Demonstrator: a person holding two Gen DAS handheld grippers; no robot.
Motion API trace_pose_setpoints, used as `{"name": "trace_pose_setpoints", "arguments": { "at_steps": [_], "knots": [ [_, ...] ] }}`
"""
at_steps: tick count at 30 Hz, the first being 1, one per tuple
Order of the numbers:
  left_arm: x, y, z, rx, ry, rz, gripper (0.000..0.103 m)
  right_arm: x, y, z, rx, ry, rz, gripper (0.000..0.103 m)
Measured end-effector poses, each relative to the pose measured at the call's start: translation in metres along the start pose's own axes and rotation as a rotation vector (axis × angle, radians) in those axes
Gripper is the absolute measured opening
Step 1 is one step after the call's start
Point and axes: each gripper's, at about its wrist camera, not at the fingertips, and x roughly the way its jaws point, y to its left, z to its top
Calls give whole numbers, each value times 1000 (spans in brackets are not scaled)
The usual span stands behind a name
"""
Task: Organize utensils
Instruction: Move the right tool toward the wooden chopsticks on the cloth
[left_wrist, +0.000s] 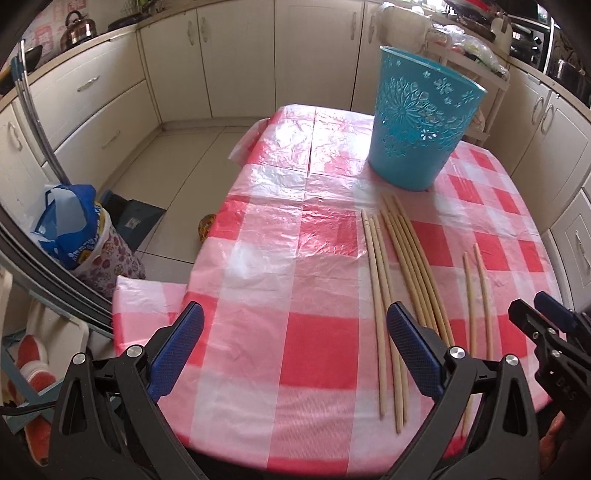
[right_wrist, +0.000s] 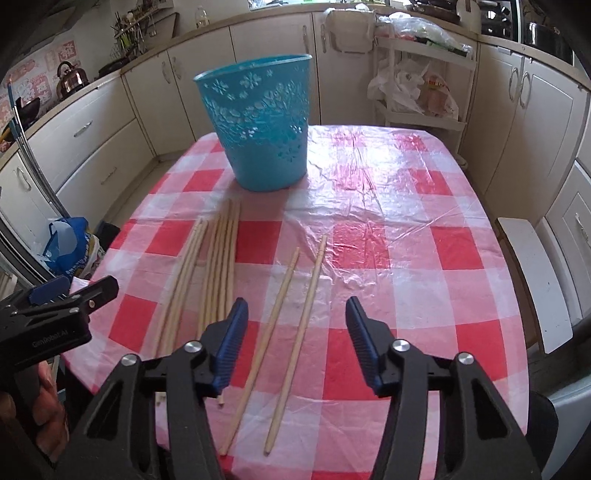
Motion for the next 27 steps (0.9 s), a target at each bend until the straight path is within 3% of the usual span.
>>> {"name": "trace_pose_setpoints", "arguments": {
  "at_steps": [5,11,21,25,26,27],
  "knots": [
    [28,-11,13,29,4,21,95,28,-5,6,-13,35,-22,42],
    [58,-22,23,65,34,27,85,47,-6,7,-52,78,-34,36],
    [73,-32,32,87,35,-7,83,59,-5,8,-107,89,-38,35],
    [75,-35,31,106,39,-14,74,60,-4,11,-130,93,-33,35],
    [76,-37,31,117,42,-10,70,61,-3,12,-143,96,-39,43],
    [76,-38,30,123,42,-9,70,62,-3,13,-156,95,-72,58]
  ]
}}
